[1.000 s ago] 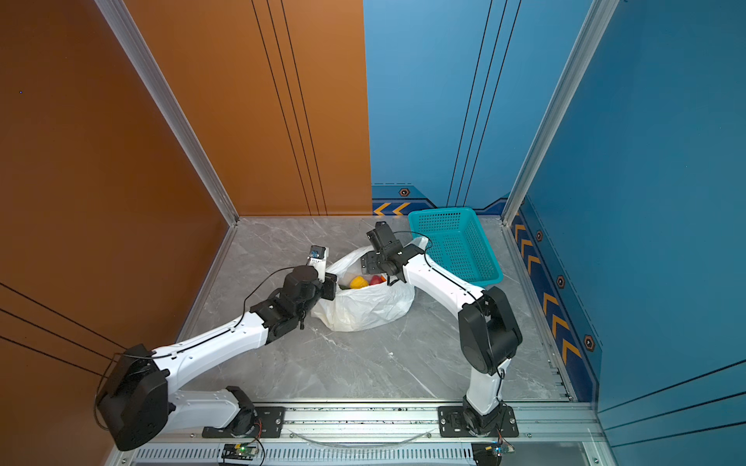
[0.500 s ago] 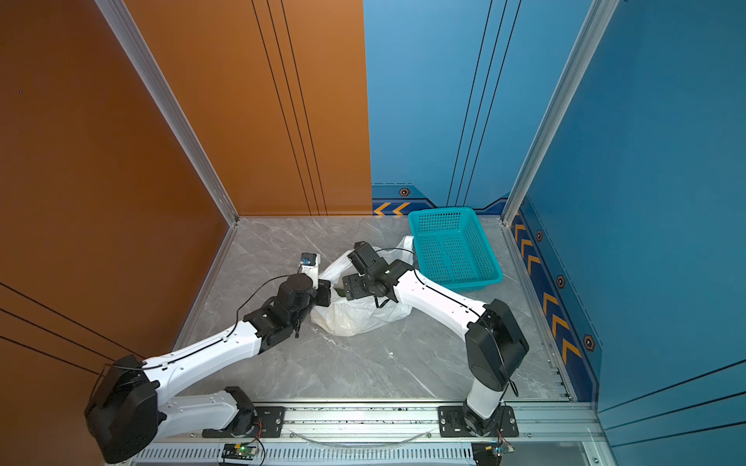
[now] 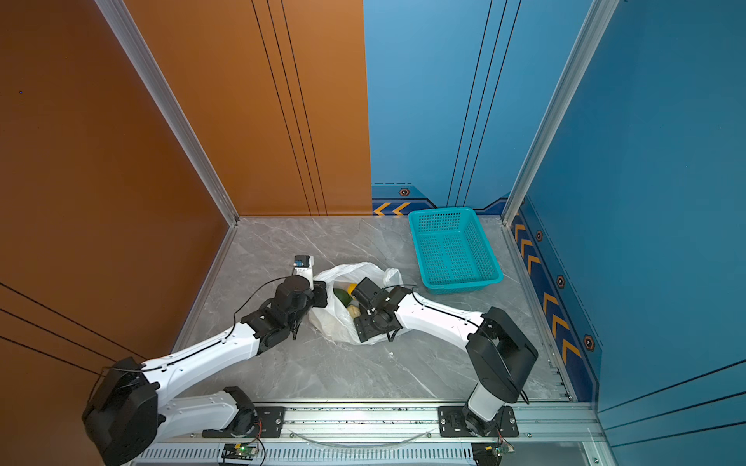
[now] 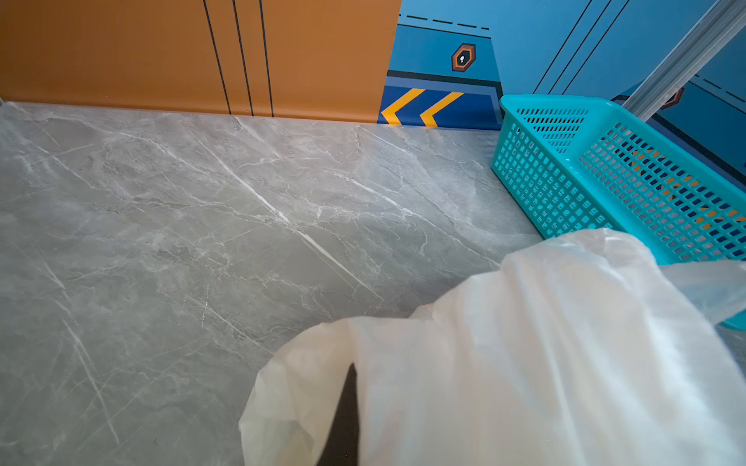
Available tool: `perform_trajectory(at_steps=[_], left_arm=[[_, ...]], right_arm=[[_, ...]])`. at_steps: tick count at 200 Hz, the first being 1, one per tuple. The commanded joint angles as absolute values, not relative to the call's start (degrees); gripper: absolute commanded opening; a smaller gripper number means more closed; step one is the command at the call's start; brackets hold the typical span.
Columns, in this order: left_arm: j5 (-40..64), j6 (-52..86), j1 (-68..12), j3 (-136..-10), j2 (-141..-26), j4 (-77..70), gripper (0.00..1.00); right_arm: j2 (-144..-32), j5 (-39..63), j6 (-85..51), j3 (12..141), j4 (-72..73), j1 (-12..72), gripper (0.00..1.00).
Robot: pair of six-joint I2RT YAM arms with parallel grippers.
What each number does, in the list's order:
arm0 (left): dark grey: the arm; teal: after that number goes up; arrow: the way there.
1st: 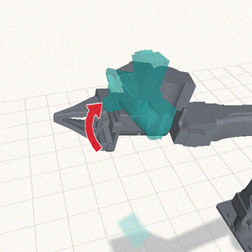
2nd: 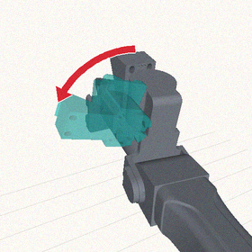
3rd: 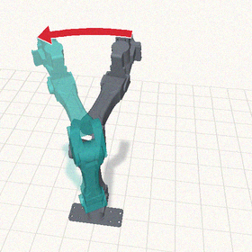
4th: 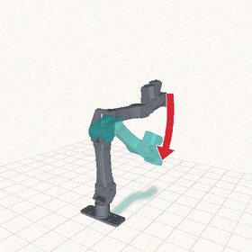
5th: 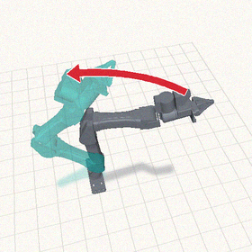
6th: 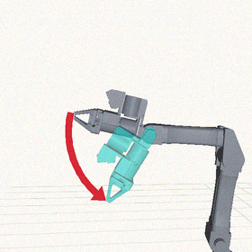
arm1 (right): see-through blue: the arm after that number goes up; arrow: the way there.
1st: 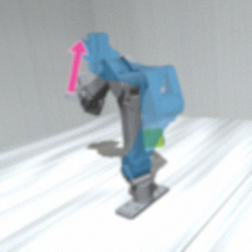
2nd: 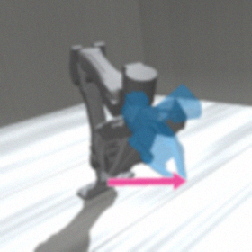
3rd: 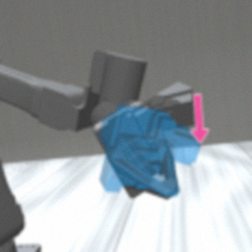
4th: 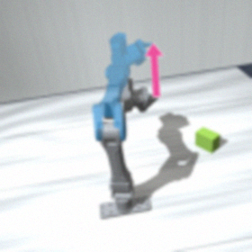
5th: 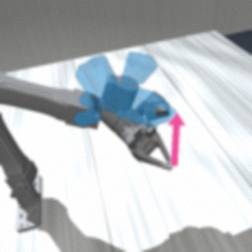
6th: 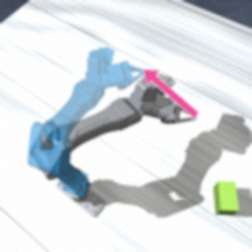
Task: Untie the knot of the plastic bag and take out the fruit
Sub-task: Open the plastic bag at the center of the table.
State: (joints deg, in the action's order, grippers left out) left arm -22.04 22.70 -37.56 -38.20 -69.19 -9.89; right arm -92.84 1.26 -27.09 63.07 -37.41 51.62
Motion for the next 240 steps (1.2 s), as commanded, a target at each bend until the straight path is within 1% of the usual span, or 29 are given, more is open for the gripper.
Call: perform_trajectory(at_steps=[1, 24, 55, 79, 114, 139, 153, 165, 182, 202, 223, 240], left_arm=[[-21.66, 24.06, -37.17, -37.19, -67.86, -9.58, 0.00], [-20.54, 24.26, -37.58, -36.51, -67.36, -8.21, 0.00], [-20.09, 23.99, -38.10, -34.88, -64.08, -5.01, 0.00], [-19.57, 23.64, -37.99, -32.74, -60.72, -4.24, 0.00], [-17.48, 23.73, -37.35, -31.09, -58.15, -4.39, 0.00], [-14.96, 23.82, -37.06, -30.77, -57.63, -5.14, 0.08], [-13.61, 23.71, -36.77, -30.24, -57.32, -6.25, 0.12], [-12.84, 23.73, -36.53, -30.02, -56.89, -6.88, 0.18], [-12.43, 24.15, -36.12, -29.71, -56.39, -7.07, 0.25], [-11.50, 24.74, -35.56, -30.03, -55.99, -6.26, 0.39], [-10.91, 25.04, -35.35, -30.24, -55.57, -5.34, 0.57], [-10.18, 25.40, -35.37, -30.28, -55.46, -5.25, 0.65]], right_arm=[[-91.46, 1.48, -30.37, 60.54, -40.68, 54.69, 0.91], [-91.79, 0.55, -30.93, 60.67, -40.34, 55.28, 0.94], [-89.20, -0.10, -32.10, 64.02, -40.51, 53.65, 0.95], [-88.42, -1.34, -33.68, 66.02, -39.30, 52.38, 0.95], [-90.38, -4.54, -35.26, 66.42, -35.64, 52.29, 0.93], [-91.41, -8.11, -36.46, 67.15, -30.66, 52.25, 0.88], [-92.84, -9.69, -36.91, 68.62, -28.84, 52.59, 0.88], [-94.79, -11.12, -36.59, 70.03, -27.47, 53.06, 0.88], [-98.43, -9.72, -36.22, 72.40, -26.98, 53.00, 0.88], [-100.32, -6.07, -35.97, 72.89, -25.39, 53.79, 0.88], [-100.29, -2.27, -35.25, 72.39, -24.24, 55.84, 0.88], [-99.72, 2.24, -35.51, 70.61, -22.13, 57.01, 0.89]])
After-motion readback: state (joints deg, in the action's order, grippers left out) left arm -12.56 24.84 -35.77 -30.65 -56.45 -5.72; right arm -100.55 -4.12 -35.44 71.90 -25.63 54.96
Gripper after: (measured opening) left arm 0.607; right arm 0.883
